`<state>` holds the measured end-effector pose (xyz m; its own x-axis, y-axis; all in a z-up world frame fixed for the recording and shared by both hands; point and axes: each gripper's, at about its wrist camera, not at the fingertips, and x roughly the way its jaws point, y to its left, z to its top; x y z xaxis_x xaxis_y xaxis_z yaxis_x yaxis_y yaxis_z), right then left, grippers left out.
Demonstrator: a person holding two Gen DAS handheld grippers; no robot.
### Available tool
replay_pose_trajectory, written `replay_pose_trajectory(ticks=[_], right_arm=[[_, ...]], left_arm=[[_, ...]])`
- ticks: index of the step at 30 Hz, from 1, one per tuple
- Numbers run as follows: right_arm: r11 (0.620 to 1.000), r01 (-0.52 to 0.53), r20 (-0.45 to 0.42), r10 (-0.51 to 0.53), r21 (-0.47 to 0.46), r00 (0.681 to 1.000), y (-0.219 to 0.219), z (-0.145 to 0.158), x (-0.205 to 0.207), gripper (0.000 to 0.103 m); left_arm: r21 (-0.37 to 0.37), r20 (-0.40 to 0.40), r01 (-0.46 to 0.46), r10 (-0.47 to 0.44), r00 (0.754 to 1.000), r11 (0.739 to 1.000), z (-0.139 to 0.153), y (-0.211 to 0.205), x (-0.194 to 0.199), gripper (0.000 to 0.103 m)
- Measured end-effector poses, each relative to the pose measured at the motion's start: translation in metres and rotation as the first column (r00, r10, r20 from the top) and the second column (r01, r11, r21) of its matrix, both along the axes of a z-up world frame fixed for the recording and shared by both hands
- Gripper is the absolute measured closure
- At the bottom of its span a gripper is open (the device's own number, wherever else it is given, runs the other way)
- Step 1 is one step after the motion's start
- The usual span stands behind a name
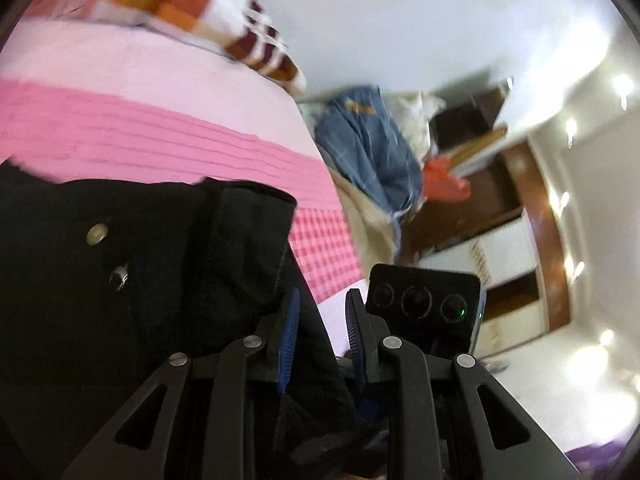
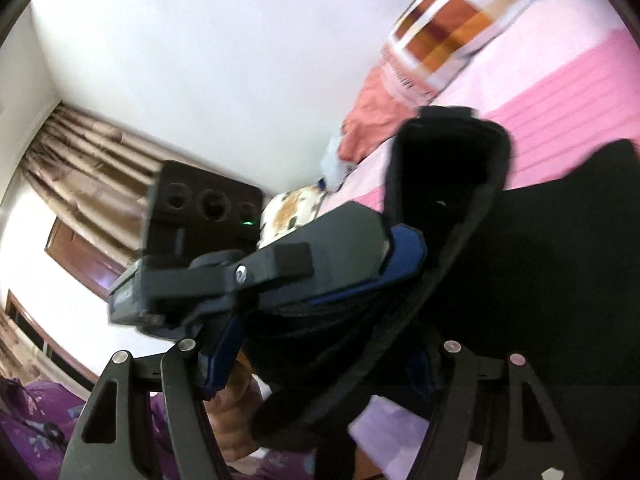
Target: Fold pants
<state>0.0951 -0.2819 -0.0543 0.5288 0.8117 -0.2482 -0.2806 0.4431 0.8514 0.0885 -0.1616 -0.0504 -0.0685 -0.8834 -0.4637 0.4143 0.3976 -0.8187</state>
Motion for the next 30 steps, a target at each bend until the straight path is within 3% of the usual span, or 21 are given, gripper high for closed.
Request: replay_pose_trajectory(ticks=[2, 4, 7, 10, 11, 14, 16, 18, 20, 23, 25, 28, 30], right_arm=[[0.999, 0.036, -0.031, -0.035, 0.007, 0.999, -0.019, -0.013, 0.000, 0.035], [0.997, 0.076, -0.067, -0.076, 0.002, 0.995, -0.035, -0.027, 0.001, 0.035], [0.999, 0.049, -0.075, -0.048, 0.006, 0.996, -0.032, -0.036, 0.002, 0.035], [1.000, 0.007, -0.077, -0.008, -0.009, 0.997, -0.029, -0.037, 0.007, 0.032], [1.000, -0.001, -0.078, 0.000, -0.007, 0.997, -0.027, -0.037, 0.008, 0.026], [0.998, 0.003, -0.096, 0.002, 0.055, 0.995, -0.030, -0.043, 0.014, 0.012], [0.992, 0.017, -0.121, -0.002, 0.125, 0.993, -0.037, -0.047, 0.013, 0.011], [0.984, 0.033, -0.134, -0.010, 0.176, 0.991, -0.044, -0.049, 0.007, 0.008], [0.983, 0.043, -0.148, -0.017, 0.177, 0.989, -0.050, -0.048, 0.005, 0.007], [0.981, 0.052, -0.180, -0.018, 0.186, 0.983, -0.059, -0.055, 0.004, 0.007], [0.971, 0.066, -0.191, -0.022, 0.230, 0.981, -0.066, -0.060, 0.003, 0.007], [0.984, 0.045, -0.182, -0.013, 0.175, 0.983, -0.064, -0.055, 0.002, 0.015], [0.993, 0.047, -0.194, -0.025, 0.112, 0.981, -0.063, -0.055, 0.001, 0.042]], left_arm=[[-0.042, -0.055, 0.036, -0.038, 0.998, 0.998, -0.014, -0.017, -0.002, 0.081], [-0.014, -0.030, 0.034, -0.035, 0.999, 0.999, -0.020, -0.021, -0.006, 0.081], [-0.023, -0.071, 0.028, -0.030, 0.997, 0.999, -0.028, -0.015, -0.007, 0.080], [-0.008, -0.029, 0.047, -0.048, 0.998, 0.999, -0.024, -0.010, -0.010, 0.079], [-0.021, -0.029, 0.060, -0.061, 0.998, 0.998, -0.023, -0.009, -0.011, 0.079], [-0.117, -0.049, 0.091, -0.097, 0.994, 0.989, -0.017, -0.011, -0.009, 0.074], [-0.160, -0.018, 0.113, -0.118, 0.993, 0.981, -0.008, -0.021, -0.010, 0.059], [-0.185, 0.017, 0.118, -0.117, 0.993, 0.976, 0.000, -0.029, -0.007, 0.058], [-0.233, 0.021, 0.071, -0.068, 0.997, 0.970, 0.007, -0.024, 0.001, 0.058], [-0.339, 0.007, -0.050, 0.055, 0.998, 0.939, 0.019, 0.006, 0.021, 0.055], [-0.278, 0.052, -0.107, 0.126, 0.991, 0.955, 0.027, 0.021, 0.032, 0.049], [-0.136, 0.156, -0.149, 0.170, 0.973, 0.979, 0.028, 0.041, 0.036, 0.042], [-0.043, 0.187, -0.192, 0.197, 0.962, 0.980, 0.018, 0.054, 0.034, 0.038]])
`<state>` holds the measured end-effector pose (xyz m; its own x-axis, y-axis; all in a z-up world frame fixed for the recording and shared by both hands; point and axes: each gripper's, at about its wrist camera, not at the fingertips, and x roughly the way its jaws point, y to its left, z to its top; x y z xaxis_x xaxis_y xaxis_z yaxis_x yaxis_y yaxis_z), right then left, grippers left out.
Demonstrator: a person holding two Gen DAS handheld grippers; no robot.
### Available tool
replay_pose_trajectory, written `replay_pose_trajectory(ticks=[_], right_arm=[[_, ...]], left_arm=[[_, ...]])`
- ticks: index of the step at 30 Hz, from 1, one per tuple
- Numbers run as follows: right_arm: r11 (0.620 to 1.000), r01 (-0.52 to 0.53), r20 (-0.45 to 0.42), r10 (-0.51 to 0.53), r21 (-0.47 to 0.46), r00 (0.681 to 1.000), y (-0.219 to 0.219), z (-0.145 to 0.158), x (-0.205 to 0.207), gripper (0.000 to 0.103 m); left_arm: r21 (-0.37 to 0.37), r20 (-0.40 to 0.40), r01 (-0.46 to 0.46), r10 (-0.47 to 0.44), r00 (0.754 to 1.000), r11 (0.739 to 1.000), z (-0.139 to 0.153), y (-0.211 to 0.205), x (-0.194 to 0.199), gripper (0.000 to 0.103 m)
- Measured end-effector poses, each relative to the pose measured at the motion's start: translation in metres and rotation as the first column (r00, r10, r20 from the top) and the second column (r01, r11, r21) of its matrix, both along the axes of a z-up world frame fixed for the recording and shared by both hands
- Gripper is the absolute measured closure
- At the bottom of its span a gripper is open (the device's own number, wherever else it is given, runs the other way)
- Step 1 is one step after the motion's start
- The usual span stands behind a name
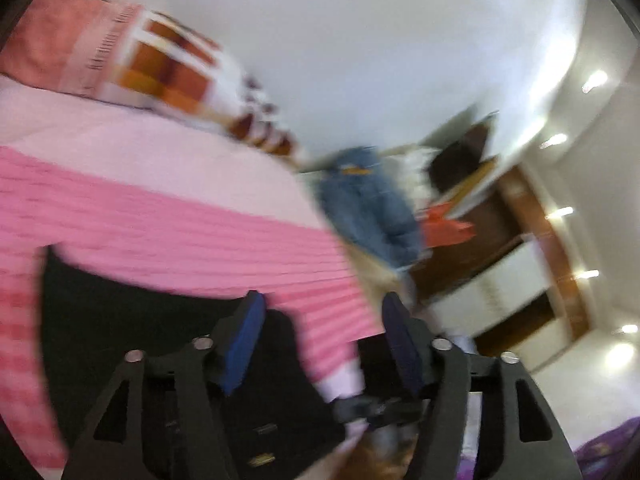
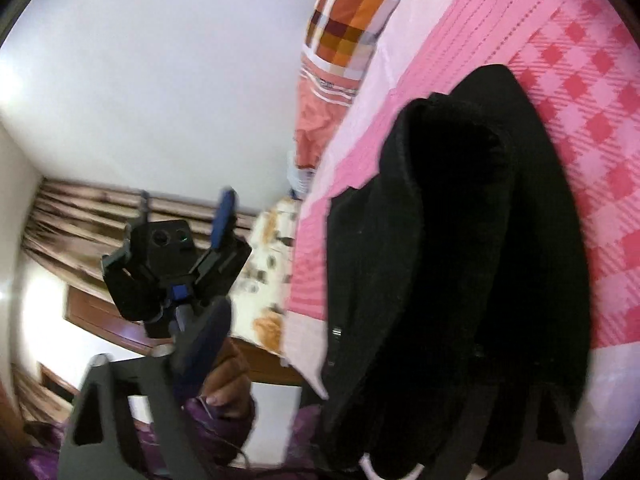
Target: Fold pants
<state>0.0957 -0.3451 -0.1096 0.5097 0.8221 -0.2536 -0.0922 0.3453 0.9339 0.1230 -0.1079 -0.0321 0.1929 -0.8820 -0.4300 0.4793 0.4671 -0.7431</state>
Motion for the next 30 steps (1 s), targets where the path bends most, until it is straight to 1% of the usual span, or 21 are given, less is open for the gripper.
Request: replay_pose_trajectory(ticks=[1, 2, 3, 5, 6, 8, 11, 13, 14, 17, 19, 22, 27, 30], right_arm=[[0.999, 0.003, -0.014, -0.004, -0.047, 1.000, -0.001, -0.001, -0.001, 0.054], [0.996, 0.006, -0.026, -0.008, -0.087, 1.000, -0.002, -0.002, -0.002, 0.070], [0.991, 0.007, -0.046, -0.013, -0.136, 0.999, -0.004, -0.003, -0.003, 0.080], [0.985, 0.005, -0.070, -0.017, -0.175, 0.997, -0.006, -0.007, -0.005, 0.082], [0.980, 0.007, -0.069, -0.021, -0.198, 0.997, -0.005, -0.006, -0.007, 0.082], [0.974, 0.016, -0.056, -0.029, -0.224, 0.998, -0.004, -0.002, -0.007, 0.083], [0.963, 0.020, -0.028, -0.029, -0.268, 0.999, -0.003, 0.009, -0.007, 0.084], [0.962, 0.035, -0.025, -0.043, -0.271, 0.999, -0.007, 0.010, -0.007, 0.084], [0.960, 0.043, -0.024, -0.052, -0.275, 0.998, -0.011, 0.009, -0.008, 0.085], [0.964, 0.055, -0.030, -0.065, -0.259, 0.997, -0.022, 0.002, -0.012, 0.085], [0.969, 0.052, -0.042, -0.064, -0.243, 0.997, -0.025, -0.004, -0.012, 0.085], [0.971, 0.056, -0.034, -0.066, -0.234, 0.997, -0.026, -0.004, -0.011, 0.085], [0.960, 0.056, 0.000, -0.058, -0.276, 0.998, -0.025, 0.008, -0.008, 0.085], [0.955, 0.050, 0.001, -0.052, -0.292, 0.999, -0.025, 0.006, -0.007, 0.085]], left_arm=[[0.022, -0.008, -0.016, 0.016, 1.000, 1.000, -0.008, 0.009, -0.001, 0.038], [0.037, -0.021, -0.030, 0.031, 0.999, 0.999, -0.016, 0.016, -0.002, 0.038], [0.055, -0.030, -0.046, 0.048, 0.998, 0.997, -0.025, 0.024, -0.005, 0.038], [0.107, -0.040, -0.077, 0.082, 0.996, 0.991, -0.042, 0.040, -0.011, 0.038], [0.124, -0.038, -0.082, 0.087, 0.995, 0.989, -0.049, 0.046, -0.017, 0.038], [0.195, -0.016, -0.100, 0.105, 0.994, 0.976, -0.060, 0.050, -0.024, 0.038], [0.268, 0.039, -0.123, 0.117, 0.992, 0.956, -0.062, 0.052, -0.037, 0.037], [0.339, 0.081, -0.142, 0.121, 0.989, 0.930, -0.063, 0.048, -0.043, 0.036], [0.357, 0.088, -0.146, 0.122, 0.989, 0.923, -0.064, 0.046, -0.045, 0.036], [0.366, 0.086, -0.138, 0.115, 0.990, 0.920, -0.069, 0.044, -0.049, 0.033], [0.373, 0.074, -0.130, 0.110, 0.991, 0.918, -0.073, 0.040, -0.050, 0.033], [0.375, 0.068, -0.135, 0.118, 0.991, 0.917, -0.075, 0.038, -0.051, 0.033], [0.378, 0.067, -0.139, 0.123, 0.990, 0.915, -0.074, 0.039, -0.050, 0.032], [0.392, 0.054, -0.136, 0.125, 0.991, 0.910, -0.078, 0.038, -0.049, 0.031]])
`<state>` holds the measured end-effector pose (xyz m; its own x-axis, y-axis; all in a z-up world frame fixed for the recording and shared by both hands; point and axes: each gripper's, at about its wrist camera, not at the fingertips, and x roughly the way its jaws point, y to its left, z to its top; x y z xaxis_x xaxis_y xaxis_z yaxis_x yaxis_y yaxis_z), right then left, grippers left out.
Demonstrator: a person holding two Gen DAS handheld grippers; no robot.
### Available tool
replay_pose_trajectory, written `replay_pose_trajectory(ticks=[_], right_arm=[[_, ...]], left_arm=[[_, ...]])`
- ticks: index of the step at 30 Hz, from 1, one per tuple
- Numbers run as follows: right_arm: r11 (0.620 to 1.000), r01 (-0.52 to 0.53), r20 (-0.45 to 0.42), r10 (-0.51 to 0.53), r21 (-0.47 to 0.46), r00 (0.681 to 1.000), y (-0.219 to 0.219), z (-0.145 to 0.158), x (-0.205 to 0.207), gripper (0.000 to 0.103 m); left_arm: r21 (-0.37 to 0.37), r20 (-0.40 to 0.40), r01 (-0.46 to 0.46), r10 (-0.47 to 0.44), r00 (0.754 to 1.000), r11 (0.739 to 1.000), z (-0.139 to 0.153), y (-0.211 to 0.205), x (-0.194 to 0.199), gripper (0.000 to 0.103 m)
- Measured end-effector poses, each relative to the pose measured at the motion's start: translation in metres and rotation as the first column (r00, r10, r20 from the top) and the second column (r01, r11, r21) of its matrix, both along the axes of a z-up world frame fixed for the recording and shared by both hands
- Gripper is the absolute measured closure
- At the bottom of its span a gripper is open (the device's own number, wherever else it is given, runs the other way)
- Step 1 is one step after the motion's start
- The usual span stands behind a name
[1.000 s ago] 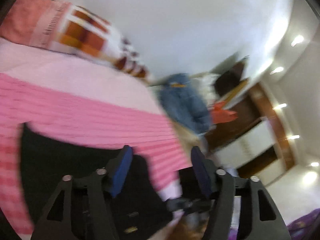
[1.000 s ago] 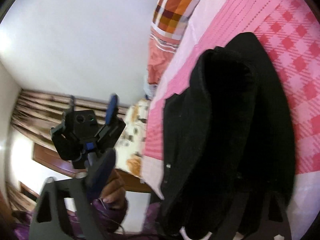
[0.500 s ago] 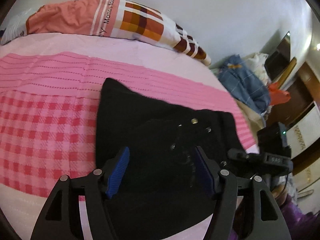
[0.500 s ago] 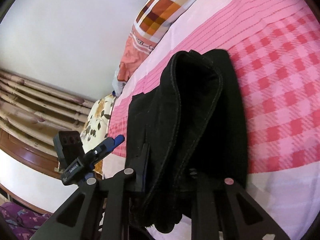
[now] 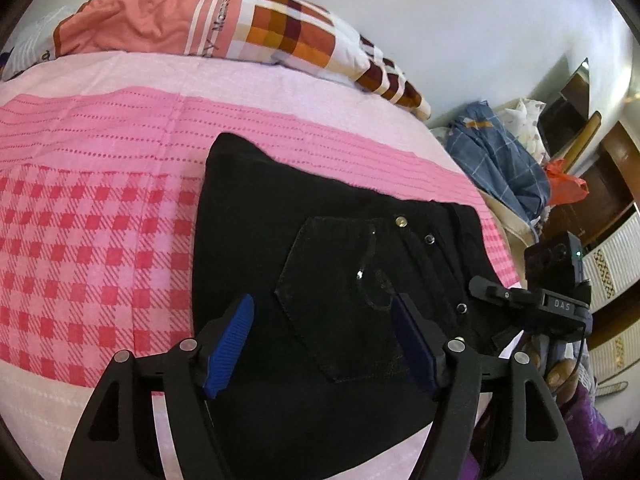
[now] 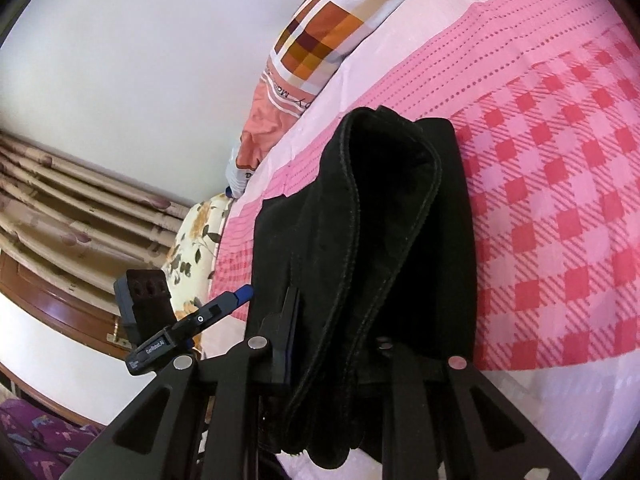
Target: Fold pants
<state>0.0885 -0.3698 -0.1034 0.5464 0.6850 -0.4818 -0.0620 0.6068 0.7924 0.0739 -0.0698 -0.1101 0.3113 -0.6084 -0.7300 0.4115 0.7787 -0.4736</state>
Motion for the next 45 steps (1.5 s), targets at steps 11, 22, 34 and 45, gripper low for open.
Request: replay_pose_trajectory(ticks=[11, 22, 34, 45], right_arm=[[0.996, 0.011, -0.058, -0.005, 0.092, 0.998, -0.016, -0.024, -0.002, 0.080], [0.999, 0.015, -0.018, -0.016, -0.035, 1.000, -0.013, -0.021, -0.004, 0.088], [0.999, 0.024, 0.038, -0.023, -0.026, 0.999, -0.016, -0.029, -0.007, 0.091], [0.998, 0.051, 0.035, -0.049, -0.034, 0.998, -0.012, -0.029, -0.012, 0.091]], left_arm=[[0.020, 0.001, 0.010, -0.010, 1.000, 1.000, -0.003, 0.001, -0.006, 0.030], [0.010, 0.005, -0.048, 0.048, 0.999, 0.999, 0.003, 0.039, 0.002, 0.030], [0.219, 0.100, -0.046, 0.025, 0.995, 0.975, 0.003, 0.022, -0.014, 0.030], [0.315, 0.152, -0.043, -0.005, 0.988, 0.948, 0.006, 0.010, -0.014, 0.030]])
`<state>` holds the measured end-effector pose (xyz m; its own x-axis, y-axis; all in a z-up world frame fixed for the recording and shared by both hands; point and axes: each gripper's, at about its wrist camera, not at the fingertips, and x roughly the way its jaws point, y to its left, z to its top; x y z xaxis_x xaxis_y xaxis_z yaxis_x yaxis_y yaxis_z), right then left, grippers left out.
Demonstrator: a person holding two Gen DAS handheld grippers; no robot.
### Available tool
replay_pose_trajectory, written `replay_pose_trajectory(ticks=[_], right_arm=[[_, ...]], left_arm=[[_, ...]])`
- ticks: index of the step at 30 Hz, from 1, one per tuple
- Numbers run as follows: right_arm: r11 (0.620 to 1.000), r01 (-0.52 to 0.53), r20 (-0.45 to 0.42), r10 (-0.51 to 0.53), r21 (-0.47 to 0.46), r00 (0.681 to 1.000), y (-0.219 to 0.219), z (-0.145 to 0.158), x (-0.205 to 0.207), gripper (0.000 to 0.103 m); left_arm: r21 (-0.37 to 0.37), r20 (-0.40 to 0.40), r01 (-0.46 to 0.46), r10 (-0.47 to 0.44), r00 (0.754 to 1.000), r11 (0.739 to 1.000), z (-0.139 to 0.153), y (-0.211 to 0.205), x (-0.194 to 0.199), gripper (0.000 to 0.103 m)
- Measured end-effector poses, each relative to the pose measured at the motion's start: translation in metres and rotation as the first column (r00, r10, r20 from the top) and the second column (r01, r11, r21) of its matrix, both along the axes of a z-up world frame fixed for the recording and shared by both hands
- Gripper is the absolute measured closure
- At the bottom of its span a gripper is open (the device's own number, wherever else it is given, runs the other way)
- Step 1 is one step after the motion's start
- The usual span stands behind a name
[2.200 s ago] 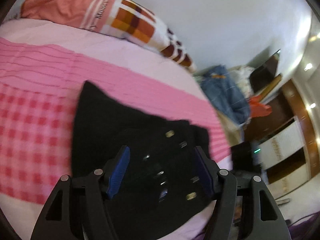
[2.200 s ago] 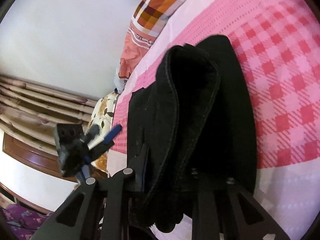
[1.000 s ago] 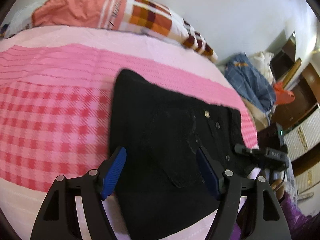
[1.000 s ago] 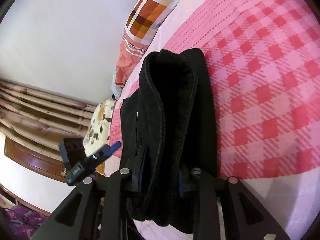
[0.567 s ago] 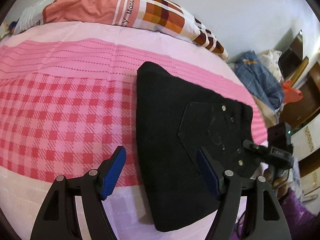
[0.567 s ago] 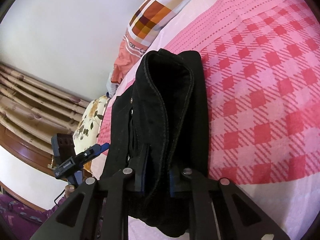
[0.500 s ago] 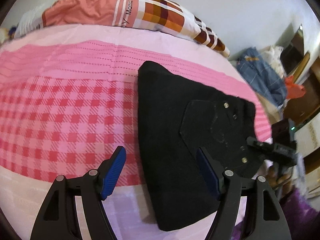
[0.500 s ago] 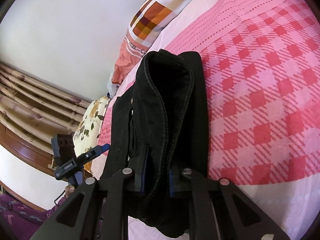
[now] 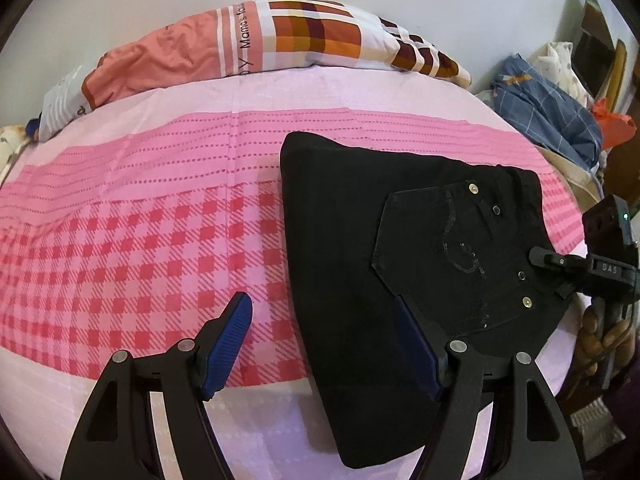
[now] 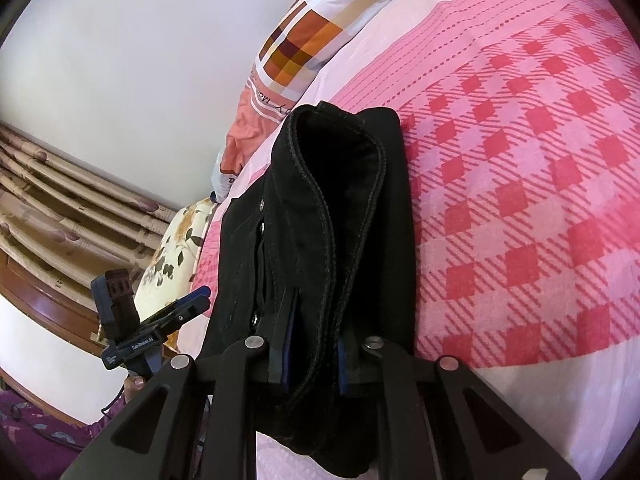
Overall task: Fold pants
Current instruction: 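Open the left gripper and hold the folded trousers with the right gripper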
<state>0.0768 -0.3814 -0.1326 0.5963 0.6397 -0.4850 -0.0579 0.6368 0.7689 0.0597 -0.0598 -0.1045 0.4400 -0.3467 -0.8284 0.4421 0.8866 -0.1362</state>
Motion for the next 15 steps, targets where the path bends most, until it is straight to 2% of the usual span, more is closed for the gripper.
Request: replay_pose_trajectory(ticks=[15], right_arm=[[1.000, 0.004, -0.001, -0.004, 0.001, 1.000, -0.001, -0.001, 0.002, 0.091]], left_arm=[[0.047, -0.002, 0.010, -0.010, 1.000, 0.999, -0.011, -0.008, 0.009, 0.029]])
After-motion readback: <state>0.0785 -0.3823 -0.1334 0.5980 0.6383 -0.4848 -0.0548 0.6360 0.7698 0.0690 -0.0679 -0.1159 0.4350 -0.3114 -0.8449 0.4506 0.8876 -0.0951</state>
